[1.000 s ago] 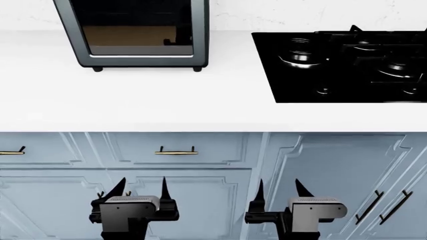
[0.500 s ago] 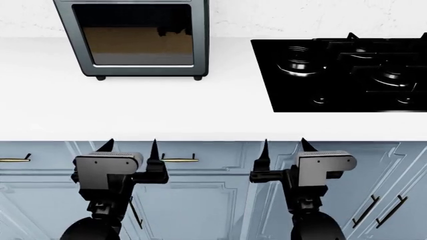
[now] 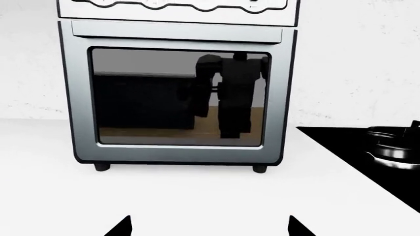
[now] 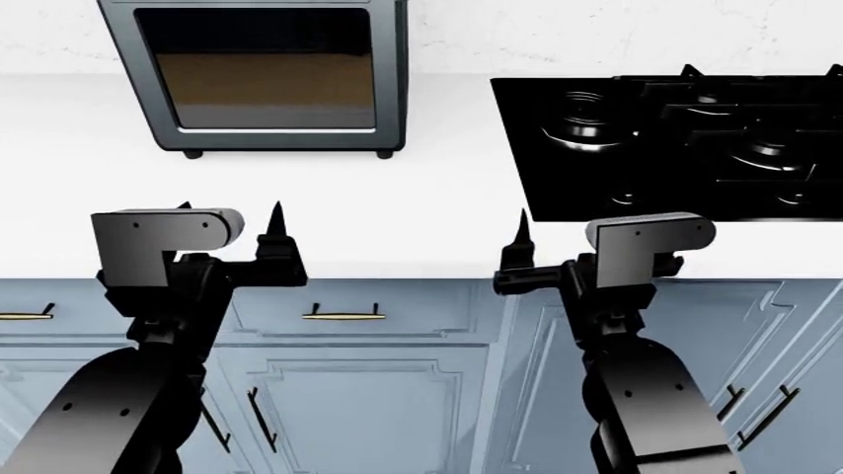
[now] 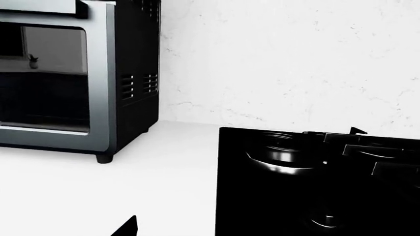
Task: Open the toaster oven door.
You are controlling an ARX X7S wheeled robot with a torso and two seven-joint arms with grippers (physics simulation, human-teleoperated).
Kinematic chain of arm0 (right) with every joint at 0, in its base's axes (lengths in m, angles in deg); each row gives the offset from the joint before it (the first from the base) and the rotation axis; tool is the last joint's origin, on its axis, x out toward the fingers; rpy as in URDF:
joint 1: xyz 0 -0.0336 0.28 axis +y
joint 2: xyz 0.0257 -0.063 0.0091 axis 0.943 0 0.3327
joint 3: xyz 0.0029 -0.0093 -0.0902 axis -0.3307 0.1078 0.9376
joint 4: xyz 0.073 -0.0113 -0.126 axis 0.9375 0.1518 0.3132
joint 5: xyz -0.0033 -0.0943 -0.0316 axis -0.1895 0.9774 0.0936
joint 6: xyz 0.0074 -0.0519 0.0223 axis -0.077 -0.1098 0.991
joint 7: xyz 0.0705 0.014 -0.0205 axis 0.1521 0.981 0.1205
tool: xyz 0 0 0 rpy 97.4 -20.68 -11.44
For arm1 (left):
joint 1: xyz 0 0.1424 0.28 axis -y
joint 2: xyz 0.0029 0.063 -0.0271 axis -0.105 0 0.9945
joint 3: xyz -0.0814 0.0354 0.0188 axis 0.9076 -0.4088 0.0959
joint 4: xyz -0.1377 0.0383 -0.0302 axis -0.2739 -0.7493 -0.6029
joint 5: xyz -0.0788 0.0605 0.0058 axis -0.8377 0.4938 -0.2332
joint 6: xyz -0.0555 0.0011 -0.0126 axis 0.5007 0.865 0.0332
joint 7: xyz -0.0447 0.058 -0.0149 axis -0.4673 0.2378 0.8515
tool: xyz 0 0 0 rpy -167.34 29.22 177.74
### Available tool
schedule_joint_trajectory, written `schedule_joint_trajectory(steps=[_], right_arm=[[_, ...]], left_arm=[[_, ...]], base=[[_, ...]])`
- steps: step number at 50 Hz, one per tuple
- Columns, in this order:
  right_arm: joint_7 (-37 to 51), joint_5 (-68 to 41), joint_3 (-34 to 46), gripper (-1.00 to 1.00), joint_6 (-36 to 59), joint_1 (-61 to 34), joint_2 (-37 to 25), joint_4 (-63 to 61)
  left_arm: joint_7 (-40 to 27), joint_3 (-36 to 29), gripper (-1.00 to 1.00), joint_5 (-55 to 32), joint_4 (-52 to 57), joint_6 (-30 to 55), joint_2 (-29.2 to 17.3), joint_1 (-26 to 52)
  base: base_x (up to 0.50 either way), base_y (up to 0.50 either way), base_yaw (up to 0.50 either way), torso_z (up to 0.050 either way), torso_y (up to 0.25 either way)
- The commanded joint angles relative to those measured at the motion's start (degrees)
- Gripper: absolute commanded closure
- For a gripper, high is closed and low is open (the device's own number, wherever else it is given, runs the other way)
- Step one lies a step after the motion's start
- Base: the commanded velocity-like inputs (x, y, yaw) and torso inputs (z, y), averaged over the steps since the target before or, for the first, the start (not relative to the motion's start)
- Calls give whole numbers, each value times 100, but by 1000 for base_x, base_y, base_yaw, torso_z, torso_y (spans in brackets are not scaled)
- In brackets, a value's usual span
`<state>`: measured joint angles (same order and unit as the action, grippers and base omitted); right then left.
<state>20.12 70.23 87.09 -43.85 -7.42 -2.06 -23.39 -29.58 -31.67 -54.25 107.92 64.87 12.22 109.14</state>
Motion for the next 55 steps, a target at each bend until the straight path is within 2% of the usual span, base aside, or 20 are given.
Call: schedule_joint_trajectory(steps=[1, 40, 43, 47, 51, 53, 55], right_arm=[[3, -91, 47, -100, 121, -141, -29, 7], [100, -317, 142, -100, -1, -13, -71, 180], [106, -347, 133, -100, -27, 9, -71, 184], [108, -389, 117, -100, -71, 49, -80, 176], [103, -427, 116, -100, -124, 73, -78, 198], [105, -440, 119, -100, -137, 77, -79, 206], [105, -464, 113, -100, -145, 85, -82, 200]], left_arm=[[-56, 50, -100, -99, 77, 222, -57, 151], [-95, -110, -100, -191, 114, 259, -214, 115], [-27, -342, -100, -56, 147, 267, -424, 119], [99, -810, -100, 309, 93, 271, -921, 281], [264, -1364, -100, 698, 99, 398, -1474, 671], [306, -1505, -100, 787, 103, 422, -1594, 772], [511, -2056, -100, 1126, 159, 579, -2038, 1251]], base=[[0, 0, 0, 0, 0], [331, 0, 0, 0, 0], [0, 0, 0, 0, 0], [0, 0, 0, 0, 0], [0, 0, 0, 0, 0], [0, 0, 0, 0, 0], [0, 0, 0, 0, 0]])
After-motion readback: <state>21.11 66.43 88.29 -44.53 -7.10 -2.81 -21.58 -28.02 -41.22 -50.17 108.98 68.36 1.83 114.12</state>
